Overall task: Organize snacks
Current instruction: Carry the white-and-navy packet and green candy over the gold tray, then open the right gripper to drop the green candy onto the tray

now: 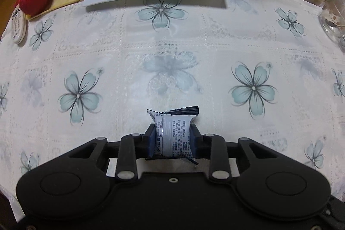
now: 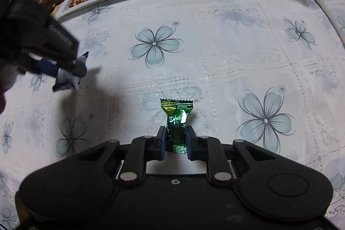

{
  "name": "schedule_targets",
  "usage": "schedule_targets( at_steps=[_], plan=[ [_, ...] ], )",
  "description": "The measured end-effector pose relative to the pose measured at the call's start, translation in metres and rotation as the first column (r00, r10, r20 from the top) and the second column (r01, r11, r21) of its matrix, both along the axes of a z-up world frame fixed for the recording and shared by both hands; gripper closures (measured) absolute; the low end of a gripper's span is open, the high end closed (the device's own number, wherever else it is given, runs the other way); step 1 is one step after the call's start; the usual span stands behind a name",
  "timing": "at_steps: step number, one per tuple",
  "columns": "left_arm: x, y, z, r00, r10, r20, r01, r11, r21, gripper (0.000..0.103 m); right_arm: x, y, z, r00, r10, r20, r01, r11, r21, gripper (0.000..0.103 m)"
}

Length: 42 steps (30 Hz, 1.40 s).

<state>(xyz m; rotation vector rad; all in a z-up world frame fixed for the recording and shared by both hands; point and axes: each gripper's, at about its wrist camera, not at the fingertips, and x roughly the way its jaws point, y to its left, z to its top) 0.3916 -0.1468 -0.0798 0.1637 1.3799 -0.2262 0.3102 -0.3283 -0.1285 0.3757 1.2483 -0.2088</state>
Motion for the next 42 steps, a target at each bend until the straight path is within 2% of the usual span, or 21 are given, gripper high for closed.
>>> schedule_targets(
  at_steps=[3,6,11,17,20,26,32,36,42],
  plan=[
    [-0.021,0.013,0.017,1.000,0.002,-0.018,-0.002,1.000,0.002,0.064,-0.001,-0.015,0.006,0.997,-0.065,-0.044,0.068,0.994,0.084,0.085],
    [-0.047,0.026,0.034,1.000,-0.003,-0.016,0.003,1.000,0.013,0.064,-0.015,-0.016,0.030,0.997,-0.076,-0.011,0.077,0.994,0.074,0.085],
    [-0.097,0.047,0.050,1.000,-0.015,-0.006,0.016,0.998,0.063,0.064,-0.051,0.000,0.068,0.999,-0.042,0.028,0.038,0.991,0.128,0.085],
    [-0.159,0.070,0.052,0.999,-0.026,-0.023,0.027,0.999,0.037,0.064,-0.108,0.034,0.096,0.998,0.020,0.053,-0.027,0.990,0.139,0.084],
    [-0.189,0.079,0.049,1.000,-0.026,-0.004,0.026,0.998,0.050,0.064,-0.134,0.052,0.103,0.997,0.049,0.059,-0.056,0.991,0.123,0.084],
    [-0.234,0.099,0.041,1.000,-0.002,-0.011,0.002,1.000,0.022,0.064,-0.184,0.079,0.110,0.994,0.089,0.061,-0.094,0.992,0.088,0.084],
    [-0.264,0.112,0.033,1.000,0.025,-0.011,-0.024,0.999,0.027,0.064,-0.221,0.092,0.102,0.994,0.103,0.025,-0.105,0.991,0.082,0.084],
    [-0.278,0.115,0.029,1.000,0.023,-0.007,-0.023,0.999,0.040,0.064,-0.236,0.097,0.097,0.995,0.099,0.005,-0.099,0.993,0.069,0.084],
    [-0.285,0.116,0.033,1.000,0.026,0.008,-0.026,0.999,0.038,0.064,-0.243,0.096,0.093,0.997,0.078,-0.015,-0.076,0.992,0.104,0.084]
  ],
)
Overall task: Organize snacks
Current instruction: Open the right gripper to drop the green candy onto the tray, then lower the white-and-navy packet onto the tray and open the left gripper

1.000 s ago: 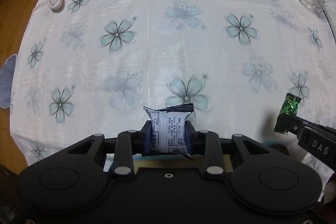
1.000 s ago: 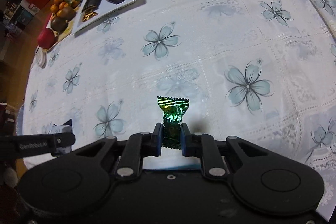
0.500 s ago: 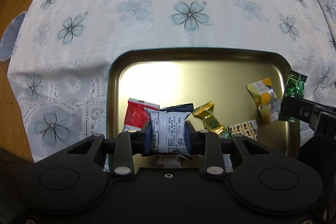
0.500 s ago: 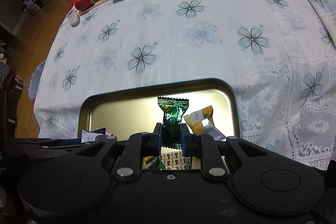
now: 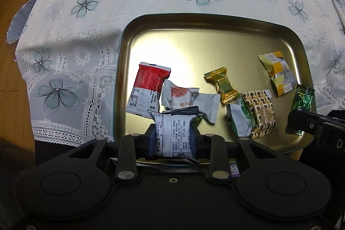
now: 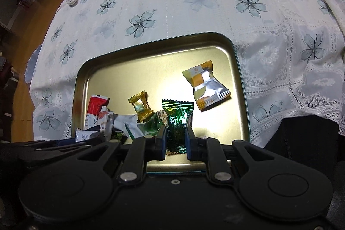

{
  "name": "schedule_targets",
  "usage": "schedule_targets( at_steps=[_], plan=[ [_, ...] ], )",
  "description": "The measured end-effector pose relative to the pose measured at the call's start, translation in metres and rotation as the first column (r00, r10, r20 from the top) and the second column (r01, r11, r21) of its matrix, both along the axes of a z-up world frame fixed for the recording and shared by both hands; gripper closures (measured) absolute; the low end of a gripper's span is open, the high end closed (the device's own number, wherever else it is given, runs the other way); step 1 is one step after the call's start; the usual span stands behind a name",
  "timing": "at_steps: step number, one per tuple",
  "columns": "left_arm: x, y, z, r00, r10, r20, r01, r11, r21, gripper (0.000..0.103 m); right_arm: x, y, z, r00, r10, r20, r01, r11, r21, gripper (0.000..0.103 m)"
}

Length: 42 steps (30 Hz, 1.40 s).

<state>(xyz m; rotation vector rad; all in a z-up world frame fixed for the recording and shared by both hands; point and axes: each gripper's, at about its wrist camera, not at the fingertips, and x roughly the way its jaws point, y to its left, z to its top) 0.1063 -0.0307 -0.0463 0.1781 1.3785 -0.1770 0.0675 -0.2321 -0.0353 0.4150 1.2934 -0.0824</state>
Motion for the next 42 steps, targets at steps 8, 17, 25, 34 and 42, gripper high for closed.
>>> schedule_targets(
  at_steps=[8,17,25,34,42],
  plan=[
    [0.033,-0.007,0.009,1.000,0.010,0.028,-0.009,1.000,-0.018,0.064,0.032,0.000,0.009,0.999,0.017,0.035,-0.017,1.000,-0.014,0.084],
    [0.082,-0.018,0.005,0.999,0.018,-0.029,-0.018,1.000,-0.016,0.063,0.080,0.004,0.012,0.998,0.044,0.042,-0.043,0.999,-0.023,0.084],
    [0.087,-0.021,-0.003,0.995,0.006,-0.097,-0.009,1.000,-0.029,0.060,0.093,0.006,0.004,0.999,0.039,0.022,-0.038,0.999,-0.029,0.083],
    [0.077,-0.019,0.002,0.996,0.007,-0.085,-0.009,1.000,-0.025,0.059,0.083,0.010,0.005,0.999,0.045,0.028,-0.044,0.998,-0.053,0.077],
    [0.048,-0.013,0.011,1.000,0.004,-0.026,-0.004,1.000,-0.006,0.059,0.055,0.016,0.009,0.997,0.060,0.041,-0.056,0.993,-0.100,0.077]
  ],
)
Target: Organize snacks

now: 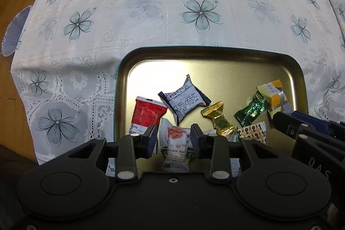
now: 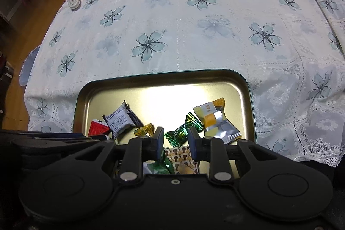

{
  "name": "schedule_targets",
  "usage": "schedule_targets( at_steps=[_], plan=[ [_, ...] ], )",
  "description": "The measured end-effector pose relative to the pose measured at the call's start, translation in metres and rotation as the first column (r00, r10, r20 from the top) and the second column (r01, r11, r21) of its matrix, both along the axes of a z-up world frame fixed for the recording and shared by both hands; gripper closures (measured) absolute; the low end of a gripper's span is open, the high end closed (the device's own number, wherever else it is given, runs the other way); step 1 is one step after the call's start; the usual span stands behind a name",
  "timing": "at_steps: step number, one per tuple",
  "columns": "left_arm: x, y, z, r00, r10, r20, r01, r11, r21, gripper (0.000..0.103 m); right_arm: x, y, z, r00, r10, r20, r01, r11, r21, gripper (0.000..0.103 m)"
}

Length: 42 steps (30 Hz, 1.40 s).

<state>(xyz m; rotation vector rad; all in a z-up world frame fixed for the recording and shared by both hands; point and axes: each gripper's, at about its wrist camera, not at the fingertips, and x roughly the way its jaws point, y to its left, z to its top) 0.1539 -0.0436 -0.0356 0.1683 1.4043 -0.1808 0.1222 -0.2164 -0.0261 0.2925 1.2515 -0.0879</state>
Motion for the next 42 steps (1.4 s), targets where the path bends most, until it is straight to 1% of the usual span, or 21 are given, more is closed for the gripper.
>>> schedule_targets(
  at_steps=[7,14,19,22,24,26,35,38,42],
  plan=[
    [-0.034,0.006,0.005,0.999,-0.007,0.054,0.006,1.000,0.018,0.059,-0.032,0.004,0.008,1.000,0.006,0.029,-0.005,1.000,-0.028,0.077],
    [-0.064,0.008,0.006,0.997,-0.021,0.078,0.020,1.000,0.016,0.059,-0.065,0.006,0.012,0.999,-0.010,0.053,0.011,0.999,-0.032,0.077],
    [-0.084,0.007,0.009,0.992,-0.034,0.123,0.030,0.999,0.029,0.059,-0.087,0.006,0.009,0.998,-0.032,0.063,0.034,0.999,-0.032,0.077],
    [-0.093,0.007,0.008,0.991,-0.046,0.128,0.043,0.999,0.021,0.058,-0.099,0.007,0.005,0.997,-0.045,0.061,0.047,0.999,-0.026,0.077],
    [-0.099,0.007,0.006,0.990,-0.049,0.131,0.047,0.999,0.022,0.058,-0.106,0.008,0.004,0.997,-0.047,0.067,0.050,0.998,-0.039,0.077],
    [-0.104,0.008,0.006,0.990,-0.053,0.130,0.051,0.999,0.019,0.058,-0.112,0.010,0.003,0.996,-0.052,0.070,0.056,0.997,-0.047,0.077],
    [-0.114,0.012,0.009,0.988,-0.042,0.148,0.040,0.999,0.011,0.058,-0.130,0.009,-0.001,0.996,-0.068,0.059,0.069,0.997,-0.026,0.077],
    [-0.116,0.012,0.009,0.988,-0.045,0.149,0.044,0.999,0.010,0.058,-0.131,0.008,0.002,0.994,-0.077,0.072,0.080,0.996,-0.036,0.077],
    [-0.117,0.012,0.010,0.987,-0.042,0.153,0.041,0.999,0.009,0.058,-0.132,0.011,0.005,0.994,-0.065,0.086,0.069,0.996,-0.048,0.076]
  ],
)
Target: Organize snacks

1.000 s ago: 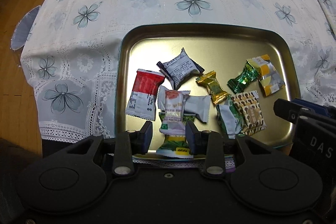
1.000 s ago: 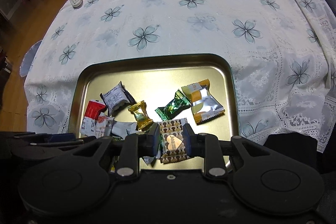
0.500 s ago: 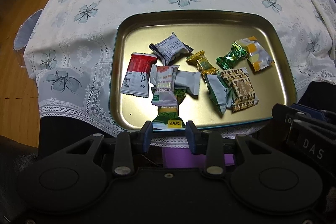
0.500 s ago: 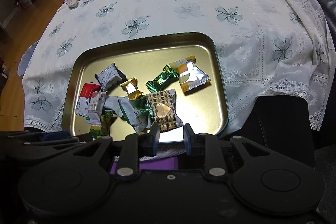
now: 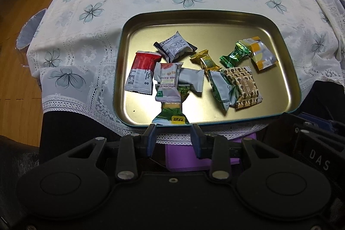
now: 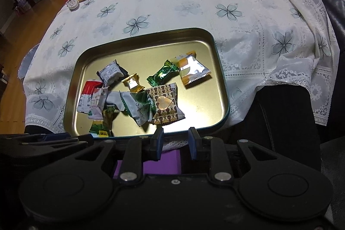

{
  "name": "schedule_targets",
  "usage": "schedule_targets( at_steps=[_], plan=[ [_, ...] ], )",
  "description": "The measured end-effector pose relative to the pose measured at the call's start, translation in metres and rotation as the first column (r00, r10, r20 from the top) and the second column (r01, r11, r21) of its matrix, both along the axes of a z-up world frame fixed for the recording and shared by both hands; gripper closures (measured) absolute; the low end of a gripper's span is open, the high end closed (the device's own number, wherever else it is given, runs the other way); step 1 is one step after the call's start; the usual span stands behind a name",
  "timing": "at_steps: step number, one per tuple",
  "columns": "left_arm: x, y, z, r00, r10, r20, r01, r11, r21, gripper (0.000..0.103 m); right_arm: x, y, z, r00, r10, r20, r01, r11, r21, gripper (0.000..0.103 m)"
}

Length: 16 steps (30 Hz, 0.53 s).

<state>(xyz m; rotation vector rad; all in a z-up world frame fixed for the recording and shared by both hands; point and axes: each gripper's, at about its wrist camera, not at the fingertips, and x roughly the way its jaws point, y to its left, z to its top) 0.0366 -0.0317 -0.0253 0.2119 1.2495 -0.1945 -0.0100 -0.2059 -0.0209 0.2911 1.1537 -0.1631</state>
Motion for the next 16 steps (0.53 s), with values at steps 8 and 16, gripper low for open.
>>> schedule_targets(
  at_steps=[8,16],
  plan=[
    [-0.0004,0.0014,0.0017,1.000,0.013,0.011,-0.013,1.000,-0.001,0.058,0.0017,0.0016,0.0017,1.000,0.009,0.008,-0.009,1.000,-0.003,0.076],
    [0.0016,0.0014,-0.0004,1.000,0.022,0.000,-0.022,1.000,-0.008,0.058,0.0017,0.0030,0.0024,1.000,0.013,0.010,-0.013,1.000,-0.004,0.076]
  ],
)
